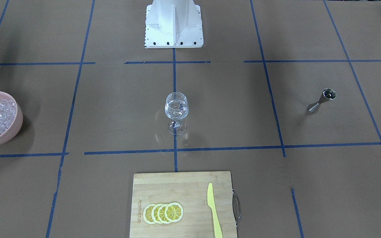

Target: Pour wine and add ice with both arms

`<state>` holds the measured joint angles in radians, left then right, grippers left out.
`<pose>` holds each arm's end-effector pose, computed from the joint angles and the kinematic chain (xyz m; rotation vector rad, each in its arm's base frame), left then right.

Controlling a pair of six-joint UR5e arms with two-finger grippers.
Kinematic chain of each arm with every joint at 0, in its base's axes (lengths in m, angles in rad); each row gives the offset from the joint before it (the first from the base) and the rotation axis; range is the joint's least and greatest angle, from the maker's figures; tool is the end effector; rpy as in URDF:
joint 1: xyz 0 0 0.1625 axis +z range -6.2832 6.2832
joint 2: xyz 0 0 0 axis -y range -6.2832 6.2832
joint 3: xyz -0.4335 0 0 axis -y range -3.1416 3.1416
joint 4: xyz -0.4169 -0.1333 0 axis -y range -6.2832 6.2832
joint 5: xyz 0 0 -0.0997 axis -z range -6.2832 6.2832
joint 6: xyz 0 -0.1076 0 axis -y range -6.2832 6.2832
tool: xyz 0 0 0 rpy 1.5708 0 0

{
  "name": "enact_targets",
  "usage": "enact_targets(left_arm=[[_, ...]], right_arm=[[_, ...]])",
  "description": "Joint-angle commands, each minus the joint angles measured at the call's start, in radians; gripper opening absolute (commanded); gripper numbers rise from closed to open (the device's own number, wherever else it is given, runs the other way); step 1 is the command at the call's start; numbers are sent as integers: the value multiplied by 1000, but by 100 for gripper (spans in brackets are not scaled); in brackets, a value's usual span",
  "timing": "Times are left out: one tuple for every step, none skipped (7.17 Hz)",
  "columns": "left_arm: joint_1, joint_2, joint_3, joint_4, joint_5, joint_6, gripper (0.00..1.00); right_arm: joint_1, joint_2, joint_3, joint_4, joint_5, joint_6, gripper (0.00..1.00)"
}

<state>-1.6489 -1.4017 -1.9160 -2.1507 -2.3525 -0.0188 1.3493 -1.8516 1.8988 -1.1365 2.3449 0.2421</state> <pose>-0.0934 -0.4565 0.5039 0.7366 0.7203 0.2070 -0.0357 -0.4228 0.5814 0.2704 -0.8432 -0.1671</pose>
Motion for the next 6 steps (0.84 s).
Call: enact_targets(left_arm=[[99, 0, -31, -99, 59, -196, 100], [200, 1, -29, -217, 146, -358, 100], [280, 6, -25, -312, 230, -447, 100], [340, 12, -21, -372, 310, -481, 100], [427, 20, -23, -446, 428, -537, 100], [537, 51, -21, -531, 581, -634, 100]], right_arm=[[111, 49, 0, -284, 34, -248, 100], [181, 107, 5, -446, 4, -414, 100], [215, 95, -1, -498, -9, -437, 100], [215, 94, 3, -517, -22, -437, 100], [215, 94, 5, -513, -35, -437, 100], [215, 94, 5, -511, -35, -437, 100]])
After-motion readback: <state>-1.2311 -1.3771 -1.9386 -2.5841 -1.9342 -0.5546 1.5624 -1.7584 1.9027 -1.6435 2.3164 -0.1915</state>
